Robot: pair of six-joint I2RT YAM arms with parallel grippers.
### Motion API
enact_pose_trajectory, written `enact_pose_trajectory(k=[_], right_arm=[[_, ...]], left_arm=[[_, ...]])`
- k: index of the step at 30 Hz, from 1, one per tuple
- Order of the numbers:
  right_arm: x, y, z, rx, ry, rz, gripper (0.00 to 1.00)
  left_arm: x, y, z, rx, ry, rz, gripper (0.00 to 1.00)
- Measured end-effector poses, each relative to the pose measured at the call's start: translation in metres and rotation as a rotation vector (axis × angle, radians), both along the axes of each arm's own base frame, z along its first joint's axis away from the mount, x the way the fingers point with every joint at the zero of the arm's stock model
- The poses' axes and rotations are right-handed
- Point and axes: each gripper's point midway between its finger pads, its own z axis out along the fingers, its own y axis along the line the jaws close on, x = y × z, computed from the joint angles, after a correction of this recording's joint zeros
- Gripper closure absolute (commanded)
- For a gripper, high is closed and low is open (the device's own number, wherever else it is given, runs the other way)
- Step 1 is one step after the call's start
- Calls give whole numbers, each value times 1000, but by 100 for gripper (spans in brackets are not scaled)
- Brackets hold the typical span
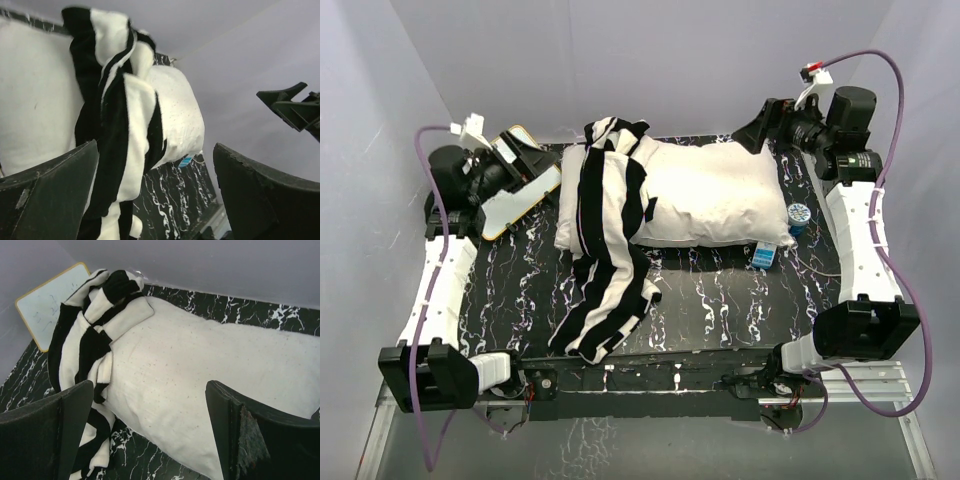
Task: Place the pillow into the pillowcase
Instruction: Adjust the pillowcase at the center of the board.
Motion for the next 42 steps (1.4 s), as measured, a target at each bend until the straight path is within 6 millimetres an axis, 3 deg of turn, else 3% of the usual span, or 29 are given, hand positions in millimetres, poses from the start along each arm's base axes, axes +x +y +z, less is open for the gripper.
enact_pose_trajectory(k=[5, 8, 14, 21, 24, 28, 34, 36, 40, 42], right_arm=[[-6, 0, -24, 6, 60, -25, 2], [-13, -2, -32, 5, 81, -42, 2], [-21, -7, -38, -4, 81, -57, 2], [-37, -8, -45, -62, 33, 14, 2], [-53, 4, -51, -80, -3, 135, 2], [-71, 19, -61, -59, -29, 264, 2], [-80, 15, -79, 26, -18, 304, 2], [-81, 13, -80, 45, -12, 304, 2], [-74, 5, -73, 61, -24, 256, 2], [-71, -5, -71, 63, -33, 226, 2]], left_arm=[[6, 3, -65, -56, 178, 22, 3], [9, -5, -80, 48, 213, 50, 3], [12, -32, -60, 293, 109, 47, 3], [-4, -6, -84, 444, 110, 124, 3], [-6, -4, -87, 429, 136, 123, 3], [-9, -21, -74, 291, 107, 82, 3], [-45, -17, -86, 196, 47, 111, 3], [-46, -13, -77, 232, 45, 122, 3], [-26, -9, -40, 313, 21, 129, 3], [-22, -11, -36, 333, 3, 111, 3]])
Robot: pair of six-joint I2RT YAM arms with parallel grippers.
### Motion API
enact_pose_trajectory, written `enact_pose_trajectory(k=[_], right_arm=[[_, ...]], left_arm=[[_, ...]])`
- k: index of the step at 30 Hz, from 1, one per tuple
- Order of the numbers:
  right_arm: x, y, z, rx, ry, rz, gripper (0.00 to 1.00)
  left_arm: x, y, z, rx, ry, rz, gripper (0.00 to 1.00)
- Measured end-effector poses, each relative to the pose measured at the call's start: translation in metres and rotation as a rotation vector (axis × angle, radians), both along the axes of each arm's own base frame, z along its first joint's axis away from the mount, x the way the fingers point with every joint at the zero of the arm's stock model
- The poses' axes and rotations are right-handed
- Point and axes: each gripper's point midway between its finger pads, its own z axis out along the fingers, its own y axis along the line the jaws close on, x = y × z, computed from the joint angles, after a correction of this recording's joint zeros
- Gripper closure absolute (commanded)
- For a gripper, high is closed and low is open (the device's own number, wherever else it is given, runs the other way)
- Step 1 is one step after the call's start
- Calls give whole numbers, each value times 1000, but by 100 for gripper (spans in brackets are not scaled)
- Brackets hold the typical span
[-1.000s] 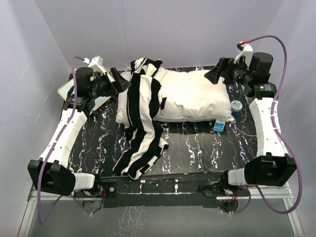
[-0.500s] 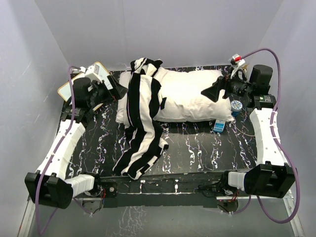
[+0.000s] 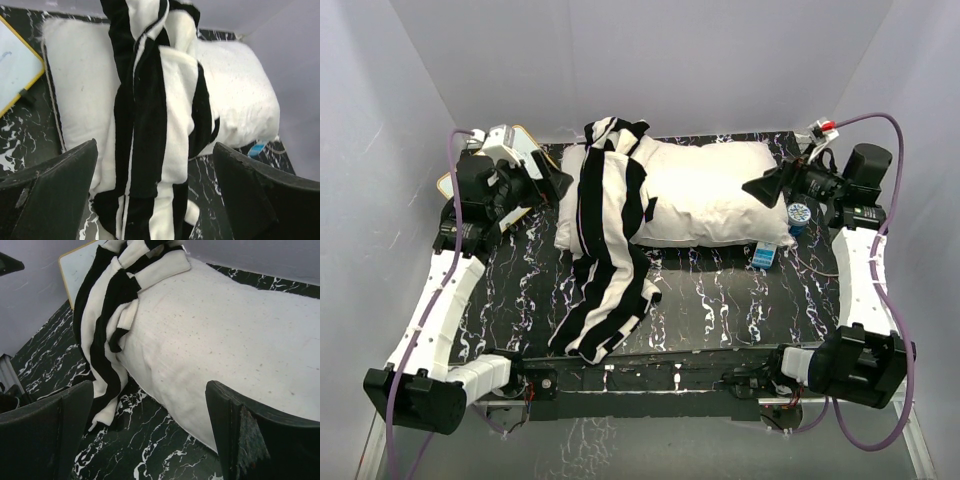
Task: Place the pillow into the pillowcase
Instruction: Adjust the pillowcase at the center of the board.
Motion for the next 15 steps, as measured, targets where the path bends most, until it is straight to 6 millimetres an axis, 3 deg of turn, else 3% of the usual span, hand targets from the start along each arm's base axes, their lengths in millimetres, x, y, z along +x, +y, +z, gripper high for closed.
enact_pose_trajectory(k=[3, 6, 11, 13, 15], right_arm=[[-1, -8, 2, -14, -33, 7, 2], [-6, -1, 0, -63, -95, 79, 2], [-1, 54, -20, -275, -198, 258, 2], [5, 77, -34, -365, -224, 315, 2], [14, 84, -51, -445, -229, 321, 2]], left_arm=[[-5, -7, -22, 14, 20, -60, 3], [-8, -18, -55, 10, 94, -134, 3], [10, -37, -94, -32, 209, -219, 5], [18, -43, -110, -59, 256, -229, 12], [24, -48, -121, -91, 292, -232, 23]])
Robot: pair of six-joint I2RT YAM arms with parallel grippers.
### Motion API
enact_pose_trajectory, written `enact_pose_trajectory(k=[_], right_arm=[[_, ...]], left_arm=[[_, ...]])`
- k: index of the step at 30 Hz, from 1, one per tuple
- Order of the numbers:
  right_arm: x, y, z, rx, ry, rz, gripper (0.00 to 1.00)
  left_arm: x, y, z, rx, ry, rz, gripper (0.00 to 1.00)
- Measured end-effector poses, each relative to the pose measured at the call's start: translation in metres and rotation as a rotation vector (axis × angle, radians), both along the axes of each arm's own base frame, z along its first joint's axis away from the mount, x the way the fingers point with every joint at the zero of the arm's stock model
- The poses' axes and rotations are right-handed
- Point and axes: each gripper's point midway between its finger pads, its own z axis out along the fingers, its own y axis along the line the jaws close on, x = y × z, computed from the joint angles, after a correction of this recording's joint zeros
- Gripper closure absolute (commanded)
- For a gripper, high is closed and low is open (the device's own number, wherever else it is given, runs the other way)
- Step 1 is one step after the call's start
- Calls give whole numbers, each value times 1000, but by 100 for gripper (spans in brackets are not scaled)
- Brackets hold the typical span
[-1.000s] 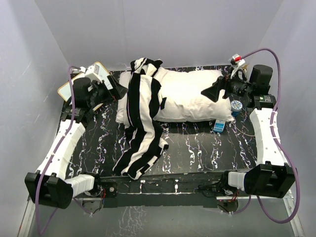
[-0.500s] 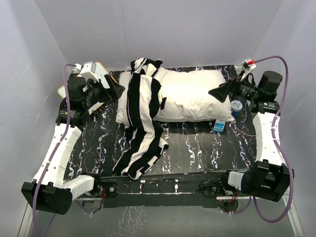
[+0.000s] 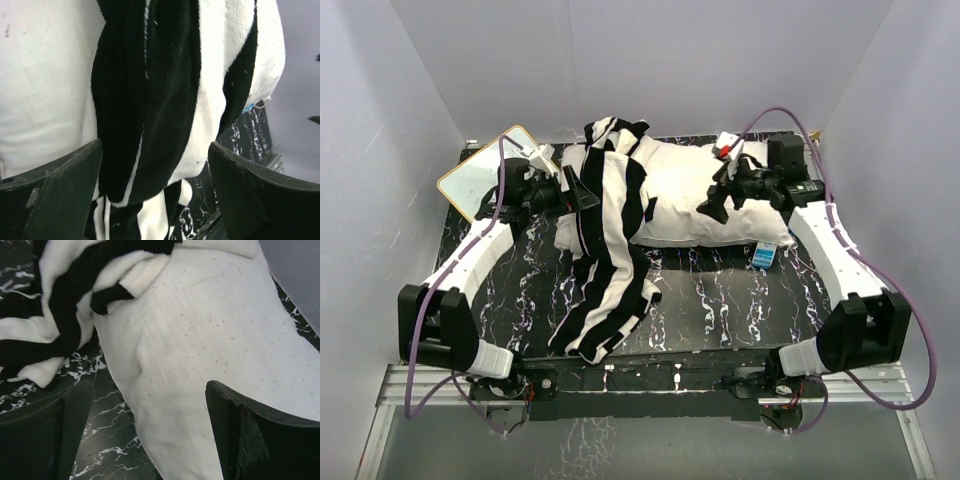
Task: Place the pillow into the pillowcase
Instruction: Adjust the pillowcase at the center of the board.
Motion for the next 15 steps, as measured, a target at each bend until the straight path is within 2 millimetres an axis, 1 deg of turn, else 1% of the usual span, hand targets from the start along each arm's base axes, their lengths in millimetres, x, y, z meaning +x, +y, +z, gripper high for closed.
enact_pose_trajectory(k=[3, 4, 5, 6, 7, 8, 9, 10, 11, 12, 13, 15], right_arm=[[16, 2, -28, -108, 1, -37, 2], [21, 2, -35, -136, 1, -52, 1], [28, 3, -43, -170, -1, -70, 3], [33, 4, -52, -199, -3, -87, 7], [38, 4, -60, -226, -1, -103, 14], [42, 4, -67, -246, -3, -119, 26], [44, 5, -74, -262, 2, -131, 38], [46, 5, -79, -272, 4, -142, 60], [49, 4, -83, -282, 8, -160, 78], [52, 1, -85, -294, 7, -179, 89], [57, -2, -85, -300, 1, -203, 92], [64, -8, -82, -307, -13, -250, 92]], left_arm=[[9, -8, -9, -55, 37, 1, 50], [11, -10, -11, -70, 47, 1, 59], [13, -12, -12, -83, 54, -4, 70], [14, -15, -14, -95, 64, -5, 84], [15, -16, -16, -101, 75, -7, 96], [15, -16, -18, -98, 88, -10, 100], [15, -16, -18, -88, 96, -13, 100], [15, -14, -15, -71, 95, -12, 100], [16, -13, -11, -52, 85, -12, 100], [19, -9, -5, -20, 67, -2, 100], [21, -4, 3, 14, 42, 8, 100], [20, 7, 18, 87, -9, 31, 100]])
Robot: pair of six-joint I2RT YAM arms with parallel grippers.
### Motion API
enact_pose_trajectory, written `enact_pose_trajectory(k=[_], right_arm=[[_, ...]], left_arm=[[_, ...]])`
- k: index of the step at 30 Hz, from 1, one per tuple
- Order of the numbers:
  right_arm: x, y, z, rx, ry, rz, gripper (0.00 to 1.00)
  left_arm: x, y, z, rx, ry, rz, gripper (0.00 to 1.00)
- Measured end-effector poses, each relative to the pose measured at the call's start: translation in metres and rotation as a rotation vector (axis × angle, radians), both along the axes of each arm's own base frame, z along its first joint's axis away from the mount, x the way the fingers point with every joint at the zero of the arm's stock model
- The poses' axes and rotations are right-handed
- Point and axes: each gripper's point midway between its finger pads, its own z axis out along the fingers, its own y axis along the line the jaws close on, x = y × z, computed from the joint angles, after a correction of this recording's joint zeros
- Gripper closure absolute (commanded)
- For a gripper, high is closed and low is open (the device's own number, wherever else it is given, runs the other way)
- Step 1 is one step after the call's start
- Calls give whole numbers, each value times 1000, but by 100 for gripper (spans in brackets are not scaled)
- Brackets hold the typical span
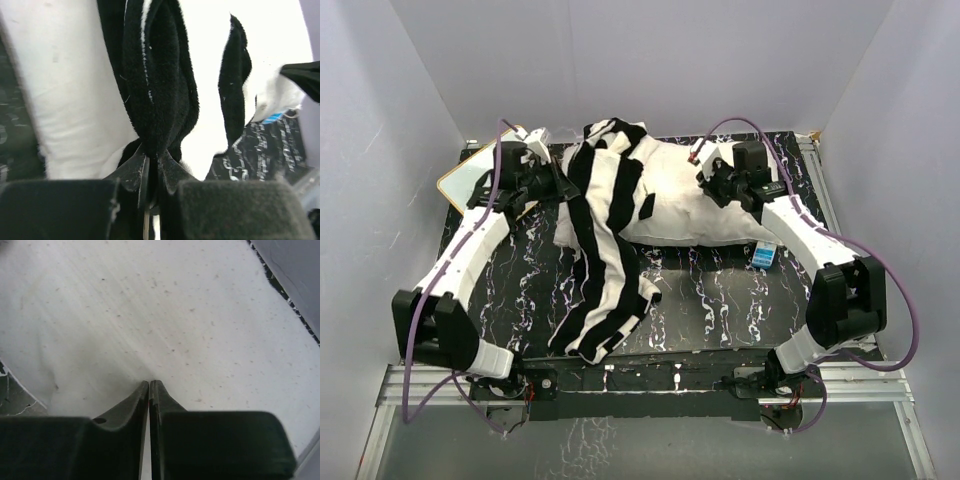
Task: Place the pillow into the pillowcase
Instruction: Adjust the pillowcase at the center of the board.
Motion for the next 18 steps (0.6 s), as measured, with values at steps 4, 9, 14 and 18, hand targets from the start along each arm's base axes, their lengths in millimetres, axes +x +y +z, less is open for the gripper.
enact_pose_trajectory(k=[4, 9, 14, 18], right_arm=[[11, -12, 6, 4, -33, -69, 92], [0, -2, 22, 123, 25, 19, 33], [-43, 78, 69, 349, 79, 332, 14], [-59, 140, 70, 424, 178, 428, 15]], left_arm=[[-17, 27, 22, 135, -67, 58, 100], [-44, 44, 38, 195, -115, 77, 100], [-55, 27, 30, 119, -84, 7, 100], [-64, 13, 24, 34, -42, -40, 100]])
